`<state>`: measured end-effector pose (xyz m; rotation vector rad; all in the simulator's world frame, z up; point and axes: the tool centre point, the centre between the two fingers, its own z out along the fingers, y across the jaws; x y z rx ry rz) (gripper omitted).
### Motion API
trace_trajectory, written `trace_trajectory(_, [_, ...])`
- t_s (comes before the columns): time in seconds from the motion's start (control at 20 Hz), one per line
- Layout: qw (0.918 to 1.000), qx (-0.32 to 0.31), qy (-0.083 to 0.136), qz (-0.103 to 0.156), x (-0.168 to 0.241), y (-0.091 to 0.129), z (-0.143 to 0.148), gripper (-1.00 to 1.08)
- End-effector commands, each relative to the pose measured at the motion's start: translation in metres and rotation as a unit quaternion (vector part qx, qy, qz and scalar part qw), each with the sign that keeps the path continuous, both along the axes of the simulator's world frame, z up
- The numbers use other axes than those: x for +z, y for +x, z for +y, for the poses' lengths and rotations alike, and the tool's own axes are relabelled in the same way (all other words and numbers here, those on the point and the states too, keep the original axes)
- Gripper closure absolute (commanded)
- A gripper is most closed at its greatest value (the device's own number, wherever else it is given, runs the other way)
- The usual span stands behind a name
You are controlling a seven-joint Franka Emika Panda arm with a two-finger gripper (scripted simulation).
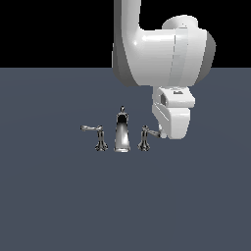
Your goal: Turn on the faucet by rotating a designated handle.
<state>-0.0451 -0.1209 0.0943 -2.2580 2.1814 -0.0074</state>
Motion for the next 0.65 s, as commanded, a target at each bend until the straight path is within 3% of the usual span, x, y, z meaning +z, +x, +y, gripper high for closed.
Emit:
trace_trajectory(0.0, [1.0000, 0.000, 0.000, 0.000, 0.000, -0.002, 0.004, 1.08])
trace_trajectory(0.6, [1.0000, 0.002, 0.001, 0.002, 0.000, -0.026, 0.049, 1.08])
